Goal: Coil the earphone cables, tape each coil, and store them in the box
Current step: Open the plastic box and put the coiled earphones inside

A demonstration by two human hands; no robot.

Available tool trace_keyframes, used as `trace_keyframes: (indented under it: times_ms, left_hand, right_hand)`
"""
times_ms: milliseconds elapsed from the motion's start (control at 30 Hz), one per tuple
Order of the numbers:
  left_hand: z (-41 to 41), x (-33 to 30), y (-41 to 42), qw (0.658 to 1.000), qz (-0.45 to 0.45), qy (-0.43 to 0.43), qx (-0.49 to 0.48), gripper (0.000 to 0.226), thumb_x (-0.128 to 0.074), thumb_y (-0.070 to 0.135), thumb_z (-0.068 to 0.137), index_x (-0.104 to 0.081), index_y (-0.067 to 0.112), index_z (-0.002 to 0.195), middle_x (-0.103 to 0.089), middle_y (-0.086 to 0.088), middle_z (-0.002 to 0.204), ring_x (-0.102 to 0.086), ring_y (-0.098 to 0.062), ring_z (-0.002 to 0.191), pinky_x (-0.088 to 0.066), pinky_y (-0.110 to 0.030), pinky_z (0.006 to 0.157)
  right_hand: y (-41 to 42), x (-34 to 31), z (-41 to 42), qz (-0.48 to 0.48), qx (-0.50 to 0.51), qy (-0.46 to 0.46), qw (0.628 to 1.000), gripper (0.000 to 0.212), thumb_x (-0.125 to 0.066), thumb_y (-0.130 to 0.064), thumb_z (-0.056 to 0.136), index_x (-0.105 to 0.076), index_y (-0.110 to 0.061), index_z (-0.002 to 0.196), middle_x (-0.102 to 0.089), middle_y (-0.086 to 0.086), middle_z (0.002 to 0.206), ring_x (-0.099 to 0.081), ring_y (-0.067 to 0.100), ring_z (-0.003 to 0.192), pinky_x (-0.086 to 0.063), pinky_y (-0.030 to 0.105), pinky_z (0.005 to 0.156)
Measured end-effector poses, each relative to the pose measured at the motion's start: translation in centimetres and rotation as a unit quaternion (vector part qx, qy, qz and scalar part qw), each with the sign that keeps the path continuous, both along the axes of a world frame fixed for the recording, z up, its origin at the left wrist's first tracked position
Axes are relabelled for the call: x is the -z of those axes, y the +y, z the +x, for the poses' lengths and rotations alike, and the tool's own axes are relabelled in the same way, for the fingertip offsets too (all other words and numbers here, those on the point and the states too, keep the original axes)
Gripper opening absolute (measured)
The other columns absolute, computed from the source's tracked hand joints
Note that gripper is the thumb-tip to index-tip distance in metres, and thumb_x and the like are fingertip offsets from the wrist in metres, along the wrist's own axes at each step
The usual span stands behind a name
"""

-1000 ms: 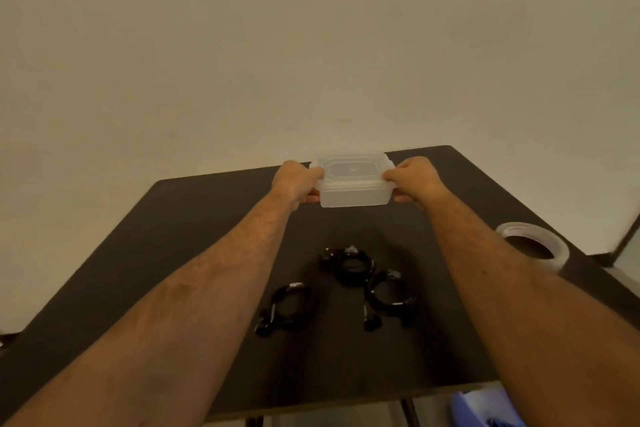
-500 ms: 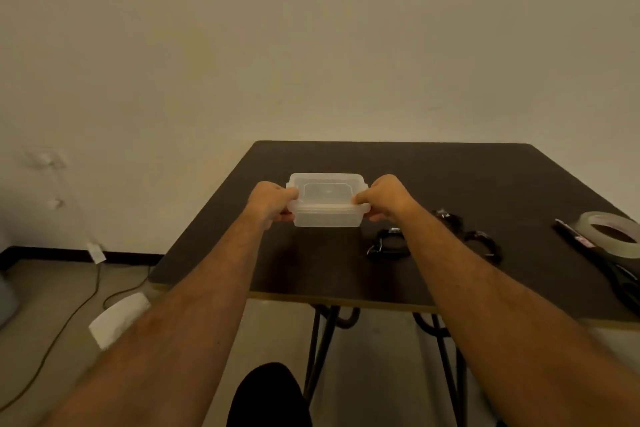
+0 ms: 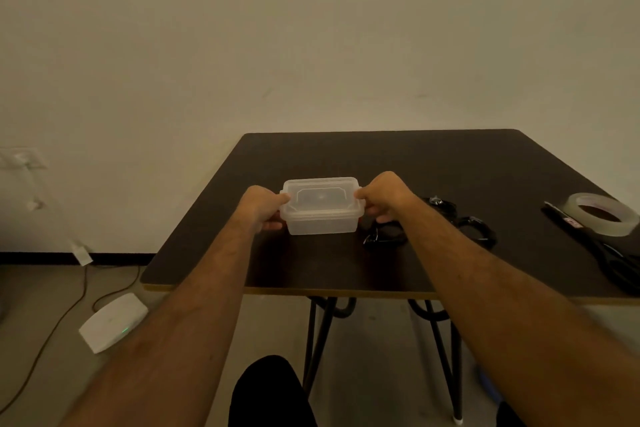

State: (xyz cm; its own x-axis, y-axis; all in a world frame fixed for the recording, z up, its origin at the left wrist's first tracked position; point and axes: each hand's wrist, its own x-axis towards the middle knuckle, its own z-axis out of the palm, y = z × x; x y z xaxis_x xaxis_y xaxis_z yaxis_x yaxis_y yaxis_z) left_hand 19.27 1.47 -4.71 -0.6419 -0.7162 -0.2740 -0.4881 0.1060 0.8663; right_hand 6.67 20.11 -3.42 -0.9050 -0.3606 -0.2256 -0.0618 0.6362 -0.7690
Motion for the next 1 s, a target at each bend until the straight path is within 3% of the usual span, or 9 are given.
trace_keyframes:
  times_ms: [133, 267, 667, 767, 900, 1000]
  left_hand:
    - [-0.3, 0.2, -0.2, 0.999, -0.046, -0.011, -0.006, 0.031, -0.074, 0.023, 0.086, -0.065, 0.008, 0.111, -0.065, -0.013, 0.111, -0.067, -0.023, 0.089, -0.062, -0.035, 0.071]
    - [-0.1, 0.3, -0.2, 0.994, -0.1, -0.034, -0.002, 0.033, -0.075, 0.029, 0.085, -0.066, 0.008, 0.11, -0.067, -0.012, 0.106, -0.069, -0.021, 0.081, -0.062, -0.039, 0.079]
    - [1.2, -1.1, 0.5, 0.978, -0.206, -0.035, 0.0, 0.027, -0.074, 0.04, 0.084, -0.07, 0.018, 0.1, -0.069, -0.002, 0.093, -0.066, -0.017, 0.076, -0.06, -0.039, 0.078]
    - [1.8, -1.7, 0.4, 0.982, -0.19, 0.009, -0.005, 0.021, -0.076, 0.033, 0.084, -0.068, 0.02, 0.097, -0.068, -0.002, 0.092, -0.065, -0.018, 0.08, -0.059, -0.041, 0.08]
    - [2.0, -3.2, -0.1, 0.985, -0.121, 0.122, -0.003, 0.027, -0.079, 0.02, 0.082, -0.07, 0.014, 0.107, -0.071, -0.005, 0.096, -0.067, -0.018, 0.081, -0.057, -0.033, 0.068]
    - [1.3, -4.2, 0.2, 0.973, -0.122, 0.195, 0.001, 0.021, -0.076, 0.016, 0.084, -0.069, 0.015, 0.104, -0.072, -0.006, 0.095, -0.07, -0.019, 0.083, -0.059, -0.033, 0.071]
  right_hand:
    - [-0.1, -0.2, -0.2, -0.009, 0.007, 0.005, 1.0, 0.026, -0.073, -0.022, 0.087, -0.065, -0.008, 0.108, -0.067, 0.01, 0.1, -0.066, 0.02, 0.083, -0.06, 0.037, 0.069]
    - [-0.1, -0.2, -0.1, -0.002, 0.0, 0.022, 1.0, 0.025, -0.072, -0.022, 0.087, -0.065, -0.009, 0.107, -0.067, 0.009, 0.094, -0.067, 0.018, 0.078, -0.06, 0.035, 0.066]
    - [0.5, -1.1, 0.4, -0.027, -0.022, 0.057, 0.998, 0.022, -0.074, -0.022, 0.087, -0.068, -0.009, 0.104, -0.07, 0.01, 0.093, -0.07, 0.018, 0.077, -0.062, 0.039, 0.071]
    - [1.3, -2.3, 0.7, -0.066, -0.048, 0.052, 0.995, 0.017, -0.074, -0.018, 0.086, -0.067, -0.01, 0.099, -0.07, 0.009, 0.092, -0.07, 0.018, 0.077, -0.062, 0.037, 0.069]
    - [2.8, -5.0, 0.7, -0.136, -0.096, 0.05, 0.985, 0.013, -0.074, -0.012, 0.085, -0.063, -0.012, 0.091, -0.07, 0.008, 0.089, -0.068, 0.016, 0.076, -0.056, 0.03, 0.061]
    - [3.6, -6.6, 0.1, -0.182, -0.133, 0.098, 0.969, 0.017, -0.074, -0.006, 0.082, -0.062, -0.01, 0.093, -0.071, 0.009, 0.088, -0.068, 0.018, 0.076, -0.059, 0.03, 0.062]
